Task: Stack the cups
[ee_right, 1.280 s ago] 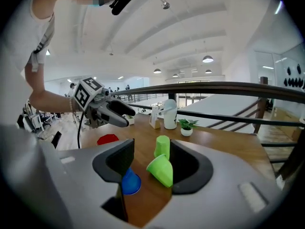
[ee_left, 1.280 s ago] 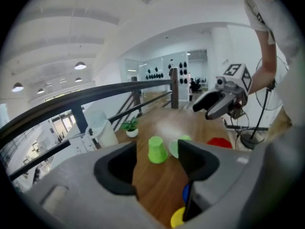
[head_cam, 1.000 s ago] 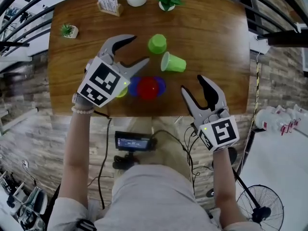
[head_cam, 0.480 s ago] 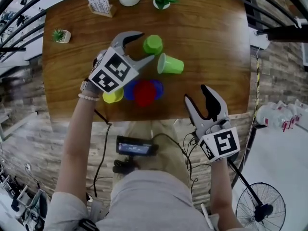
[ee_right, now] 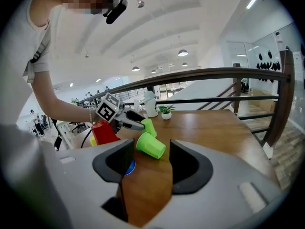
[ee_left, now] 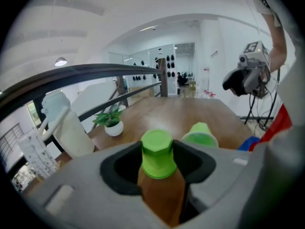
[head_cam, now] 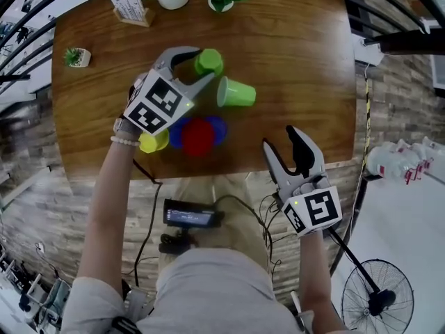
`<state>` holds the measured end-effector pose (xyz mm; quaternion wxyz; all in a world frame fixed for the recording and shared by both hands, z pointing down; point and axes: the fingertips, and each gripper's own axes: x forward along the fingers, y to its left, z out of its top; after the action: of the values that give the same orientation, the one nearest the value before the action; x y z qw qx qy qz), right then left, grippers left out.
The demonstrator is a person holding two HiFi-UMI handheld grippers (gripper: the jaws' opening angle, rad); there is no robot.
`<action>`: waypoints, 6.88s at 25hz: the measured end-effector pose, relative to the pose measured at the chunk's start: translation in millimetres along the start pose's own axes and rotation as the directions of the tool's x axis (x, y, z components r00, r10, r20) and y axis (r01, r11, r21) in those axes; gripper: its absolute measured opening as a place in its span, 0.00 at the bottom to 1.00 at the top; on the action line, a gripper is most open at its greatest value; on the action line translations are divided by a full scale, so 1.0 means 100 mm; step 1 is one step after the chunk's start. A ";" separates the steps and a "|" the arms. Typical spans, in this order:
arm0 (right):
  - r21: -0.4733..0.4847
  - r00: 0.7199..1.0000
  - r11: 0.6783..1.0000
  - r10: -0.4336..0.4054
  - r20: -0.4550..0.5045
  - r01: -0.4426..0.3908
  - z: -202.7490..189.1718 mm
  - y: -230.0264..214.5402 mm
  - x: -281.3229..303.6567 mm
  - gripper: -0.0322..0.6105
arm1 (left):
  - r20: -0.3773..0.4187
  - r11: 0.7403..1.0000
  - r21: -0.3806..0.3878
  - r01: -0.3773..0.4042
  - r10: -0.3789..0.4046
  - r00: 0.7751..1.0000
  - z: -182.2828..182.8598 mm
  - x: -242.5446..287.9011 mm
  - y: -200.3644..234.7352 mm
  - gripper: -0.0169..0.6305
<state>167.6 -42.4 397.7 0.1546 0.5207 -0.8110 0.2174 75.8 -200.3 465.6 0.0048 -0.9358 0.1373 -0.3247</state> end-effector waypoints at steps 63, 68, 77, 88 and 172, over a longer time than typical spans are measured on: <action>-0.319 0.971 0.920 0.189 -0.144 -0.226 -0.01 0.31 0.66 0.39 | -0.051 0.936 -0.267 -0.229 0.224 0.973 -0.28 -1.99 -1.08 0.42; -0.440 0.955 0.856 0.179 -0.238 -0.270 -0.21 -0.01 0.89 0.39 | -0.035 0.913 -0.302 -0.275 0.277 0.960 -0.24 -2.13 -1.09 0.42; -0.501 0.866 0.730 0.256 -0.430 -0.464 -0.59 -0.19 1.15 0.44 | -0.044 0.829 -0.440 -0.346 0.364 0.930 -0.25 -2.32 -1.15 0.41; -0.459 0.836 0.729 0.289 -0.466 -0.508 -0.65 -0.21 1.23 0.39 | -0.048 0.815 -0.448 -0.368 0.389 0.920 -0.18 -2.41 -1.17 0.41; -0.256 0.928 -0.897 -0.319 -0.191 -0.361 0.78 1.80 0.58 0.38 | 0.063 0.850 -0.331 -0.409 0.452 0.890 -0.25 -3.01 -1.01 0.39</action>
<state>-22.0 -62.7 324.1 0.6544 -0.1711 -0.3392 -0.6537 -140.1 -22.7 313.1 -0.0590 -0.8903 0.3922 -0.2239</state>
